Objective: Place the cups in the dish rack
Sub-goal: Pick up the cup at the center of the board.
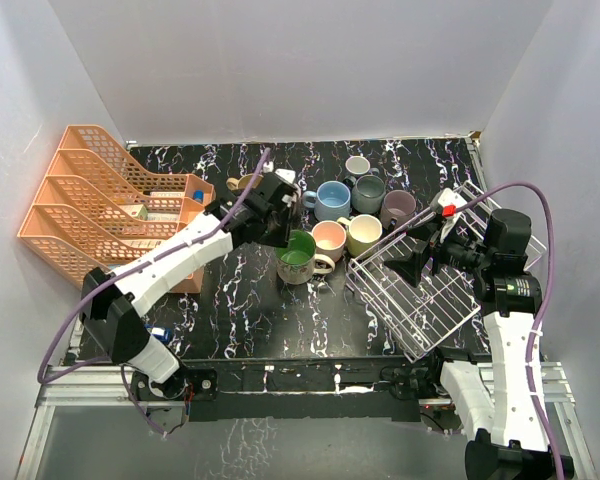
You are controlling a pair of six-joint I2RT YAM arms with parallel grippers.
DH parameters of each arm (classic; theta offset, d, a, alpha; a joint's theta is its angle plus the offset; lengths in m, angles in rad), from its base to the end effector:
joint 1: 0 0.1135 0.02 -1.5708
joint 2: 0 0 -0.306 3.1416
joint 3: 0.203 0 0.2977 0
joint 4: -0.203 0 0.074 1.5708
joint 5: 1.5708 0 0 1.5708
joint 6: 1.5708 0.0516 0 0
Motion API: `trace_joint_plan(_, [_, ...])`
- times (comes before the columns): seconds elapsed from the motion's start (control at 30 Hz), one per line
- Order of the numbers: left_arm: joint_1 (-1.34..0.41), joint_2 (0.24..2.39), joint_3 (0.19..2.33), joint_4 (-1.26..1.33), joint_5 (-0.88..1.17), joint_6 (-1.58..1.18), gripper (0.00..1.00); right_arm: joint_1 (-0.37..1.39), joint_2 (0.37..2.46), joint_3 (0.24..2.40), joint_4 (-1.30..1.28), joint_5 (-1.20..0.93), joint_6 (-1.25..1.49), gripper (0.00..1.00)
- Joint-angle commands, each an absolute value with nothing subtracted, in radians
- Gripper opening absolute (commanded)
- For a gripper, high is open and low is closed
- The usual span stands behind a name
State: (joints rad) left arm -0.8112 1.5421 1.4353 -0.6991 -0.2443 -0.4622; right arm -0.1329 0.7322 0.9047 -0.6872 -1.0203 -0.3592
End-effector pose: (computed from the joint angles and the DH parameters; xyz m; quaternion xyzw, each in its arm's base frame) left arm 0.2800 -0.2767 0.3585 0.1151 0.9148 -0.1293 0.3650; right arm 0.1617 0.0227 0.3775 -0.3296 0.7212 0.3020 0.5292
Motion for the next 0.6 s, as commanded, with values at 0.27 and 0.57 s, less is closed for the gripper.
trace_joint_plan(0.27, [-0.592,1.647,1.414,-0.676,0.029,-0.324,0.40,-0.135,0.719,0.902,-0.632,-1.037,-0.344,0.99])
trace_joint_plan(0.57, [-0.568,1.740,1.346,-0.561,0.164,-0.373,0.41,-0.136,0.714,0.897,-0.633,-1.035,-0.344,0.98])
